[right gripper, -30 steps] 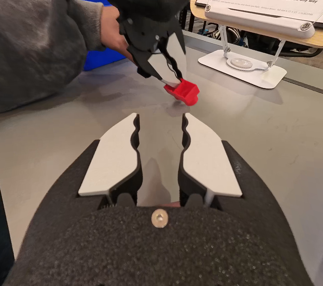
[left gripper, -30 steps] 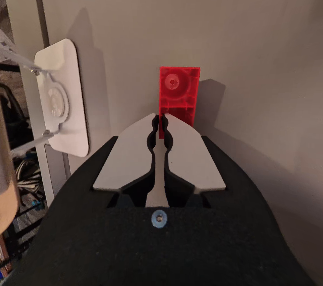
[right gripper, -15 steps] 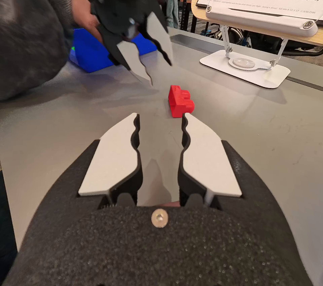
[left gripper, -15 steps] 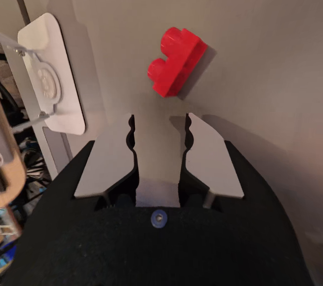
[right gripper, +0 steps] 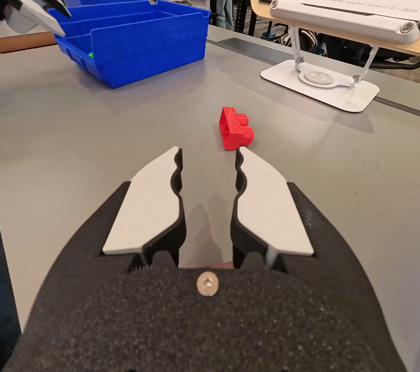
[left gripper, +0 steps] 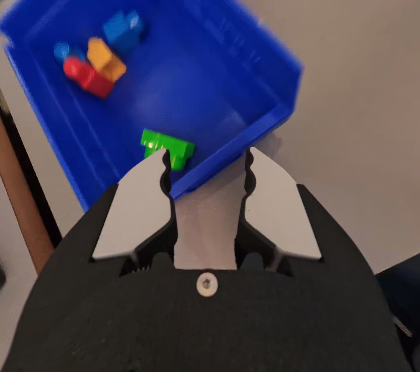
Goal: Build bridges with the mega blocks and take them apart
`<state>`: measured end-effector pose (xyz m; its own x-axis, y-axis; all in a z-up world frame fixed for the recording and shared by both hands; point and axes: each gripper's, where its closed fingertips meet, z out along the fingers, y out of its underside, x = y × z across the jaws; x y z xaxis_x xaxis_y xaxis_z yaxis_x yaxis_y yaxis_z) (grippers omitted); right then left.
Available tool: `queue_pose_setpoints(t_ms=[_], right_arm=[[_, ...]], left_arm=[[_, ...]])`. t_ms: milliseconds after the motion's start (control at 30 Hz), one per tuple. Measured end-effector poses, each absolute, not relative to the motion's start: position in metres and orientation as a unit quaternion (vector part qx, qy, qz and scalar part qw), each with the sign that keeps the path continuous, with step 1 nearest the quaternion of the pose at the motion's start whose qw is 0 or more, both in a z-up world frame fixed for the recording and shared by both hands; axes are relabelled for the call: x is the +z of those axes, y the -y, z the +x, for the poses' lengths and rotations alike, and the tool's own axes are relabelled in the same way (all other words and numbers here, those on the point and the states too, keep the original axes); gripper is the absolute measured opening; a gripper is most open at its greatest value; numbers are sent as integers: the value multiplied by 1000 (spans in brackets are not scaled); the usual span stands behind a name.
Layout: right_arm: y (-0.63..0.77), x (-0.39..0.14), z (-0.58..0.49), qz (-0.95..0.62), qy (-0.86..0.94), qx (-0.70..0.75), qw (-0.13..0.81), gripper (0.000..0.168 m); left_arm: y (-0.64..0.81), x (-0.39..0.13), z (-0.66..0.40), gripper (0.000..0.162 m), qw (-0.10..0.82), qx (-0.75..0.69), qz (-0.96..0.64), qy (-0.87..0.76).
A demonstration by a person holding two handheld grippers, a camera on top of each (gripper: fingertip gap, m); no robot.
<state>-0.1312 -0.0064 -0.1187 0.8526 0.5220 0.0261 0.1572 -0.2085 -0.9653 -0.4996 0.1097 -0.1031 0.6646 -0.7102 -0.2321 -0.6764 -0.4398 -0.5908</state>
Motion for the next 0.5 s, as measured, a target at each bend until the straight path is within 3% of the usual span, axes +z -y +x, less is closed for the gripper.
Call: queue_pose_setpoints(t_ms=[267, 500], right_arm=[[5, -121, -132, -767, 224, 155, 581, 44], [6, -120, -132, -764, 225, 158, 583, 44]], left_arm=[[-153, -125, -530, 65, 181, 119, -837, -502], [-176, -167, -543, 81, 24, 130, -839, -528]])
